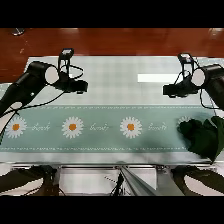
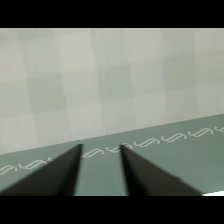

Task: Fold the shirts.

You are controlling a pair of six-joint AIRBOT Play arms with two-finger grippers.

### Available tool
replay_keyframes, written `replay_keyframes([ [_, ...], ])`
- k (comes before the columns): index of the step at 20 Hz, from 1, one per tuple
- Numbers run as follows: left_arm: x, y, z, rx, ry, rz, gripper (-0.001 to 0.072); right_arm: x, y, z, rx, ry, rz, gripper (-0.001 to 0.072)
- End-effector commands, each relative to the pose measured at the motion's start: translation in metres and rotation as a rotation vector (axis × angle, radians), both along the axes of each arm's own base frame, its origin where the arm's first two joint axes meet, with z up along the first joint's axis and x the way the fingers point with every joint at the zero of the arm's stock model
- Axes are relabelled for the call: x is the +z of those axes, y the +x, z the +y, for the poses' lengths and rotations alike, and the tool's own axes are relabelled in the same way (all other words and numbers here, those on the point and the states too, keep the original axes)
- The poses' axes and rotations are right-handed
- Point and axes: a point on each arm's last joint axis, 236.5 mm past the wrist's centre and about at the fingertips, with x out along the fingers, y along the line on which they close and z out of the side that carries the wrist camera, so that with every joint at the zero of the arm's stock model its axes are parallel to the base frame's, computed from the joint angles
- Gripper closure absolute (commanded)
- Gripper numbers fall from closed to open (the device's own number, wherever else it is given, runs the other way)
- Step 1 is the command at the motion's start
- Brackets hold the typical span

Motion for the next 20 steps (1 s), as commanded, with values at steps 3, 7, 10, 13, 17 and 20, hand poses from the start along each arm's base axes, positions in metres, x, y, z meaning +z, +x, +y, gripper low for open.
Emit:
replay_keyframes([
  [3,0.010,-0.011,0.020,-0.111,0.137,0.039,0.0003,0.048,-0.035,-0.069,0.022,-0.307,0.049,0.0089],
  [7,0.025,-0.055,0.030,-0.157,0.145,0.106,0.0004,0.110,-0.102,-0.137,-0.291,-0.299,-0.064,0.0090],
  [10,0.045,-0.088,0.001,-0.070,-0.112,0.007,0.0004,0.088,-0.178,-0.168,-0.489,-0.256,-0.031,0.0090],
  [13,0.047,-0.121,-0.019,-0.049,-0.297,-0.066,0.0004,0.036,-0.223,-0.170,-0.578,-0.186,0.050,0.0089],
  [17,0.016,-0.150,-0.014,-0.055,-0.280,0.014,0.0004,-0.009,-0.228,-0.176,-0.590,-0.171,0.173,0.0090],
  [20,0.005,-0.157,-0.013,-0.056,-0.268,0.047,0.0004,-0.030,-0.236,-0.193,-0.567,-0.239,0.311,0.0090],
])
